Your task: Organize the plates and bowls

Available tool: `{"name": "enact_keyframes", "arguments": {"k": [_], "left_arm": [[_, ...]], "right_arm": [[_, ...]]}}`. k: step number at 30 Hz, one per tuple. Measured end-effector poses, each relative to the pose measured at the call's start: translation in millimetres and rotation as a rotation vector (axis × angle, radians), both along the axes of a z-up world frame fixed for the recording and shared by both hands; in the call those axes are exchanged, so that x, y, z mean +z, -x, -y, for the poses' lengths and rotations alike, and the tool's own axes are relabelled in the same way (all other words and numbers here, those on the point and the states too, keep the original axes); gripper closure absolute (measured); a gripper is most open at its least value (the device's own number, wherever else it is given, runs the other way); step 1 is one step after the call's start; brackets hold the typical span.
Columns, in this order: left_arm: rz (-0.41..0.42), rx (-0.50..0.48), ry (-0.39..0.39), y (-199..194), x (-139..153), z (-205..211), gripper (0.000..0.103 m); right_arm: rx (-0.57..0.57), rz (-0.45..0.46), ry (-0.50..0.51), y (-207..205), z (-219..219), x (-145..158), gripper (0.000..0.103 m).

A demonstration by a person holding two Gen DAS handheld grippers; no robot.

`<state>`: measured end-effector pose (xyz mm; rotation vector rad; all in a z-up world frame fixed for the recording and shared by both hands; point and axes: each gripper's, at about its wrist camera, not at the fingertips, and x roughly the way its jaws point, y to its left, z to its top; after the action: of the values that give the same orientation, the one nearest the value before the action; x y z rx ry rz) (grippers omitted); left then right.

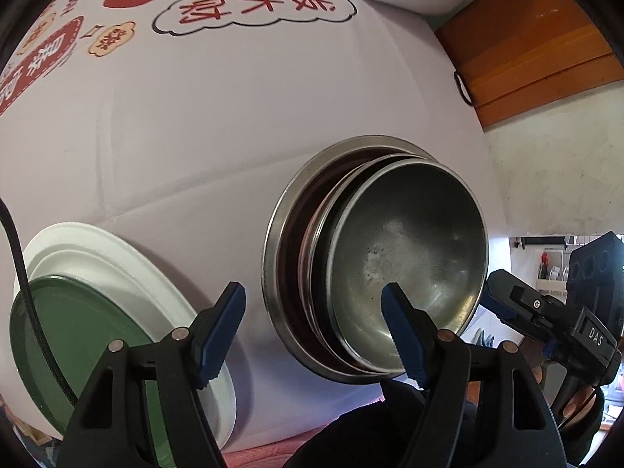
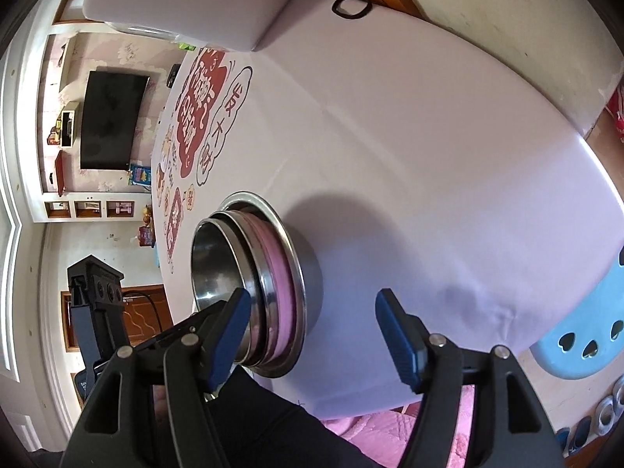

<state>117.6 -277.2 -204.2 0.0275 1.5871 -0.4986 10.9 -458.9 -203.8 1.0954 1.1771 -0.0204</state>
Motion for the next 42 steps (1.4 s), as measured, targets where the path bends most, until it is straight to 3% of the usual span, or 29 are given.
{"name": "enact_keyframes", "arguments": {"k": [5, 13, 20, 23, 35, 42], "left_arm": [[-0.024, -0.029, 0.004, -7.6, -9.1, 9.0, 0.034], [-0.041, -0.068, -0.004, -14.6, -20.0, 23.0, 0.047], [-0.045, -0.058, 0.014, -21.1, -24.4, 24.2, 0.049], [-0.042, -0.057, 0.021, -21.8, -24.3, 23.0, 0.050], [-0.045, -0.043, 0.037, -23.8, -22.0, 12.7, 0.052], [-0.053, -0.038, 0.023, -24.1, -22.9, 17.6, 0.053]], "right_arm": [[-0.006, 0.007, -0.012, -0.7, 0.7, -0.2, 0.036], [0.027, -0.008, 0.010, -10.0, -1.2, -1.0, 0.036], [0.111, -0.041, 0.030, -24.3, -10.5, -4.7, 0.037], [0.150, -0.057, 0.043, -32.1, -15.3, -6.6, 0.048], [0.229, -0.079, 0.047, -55.4, -18.3, -12.0, 0.066], [0.258, -0.093, 0.050, -62.9, -19.4, -12.6, 0.067]]}}
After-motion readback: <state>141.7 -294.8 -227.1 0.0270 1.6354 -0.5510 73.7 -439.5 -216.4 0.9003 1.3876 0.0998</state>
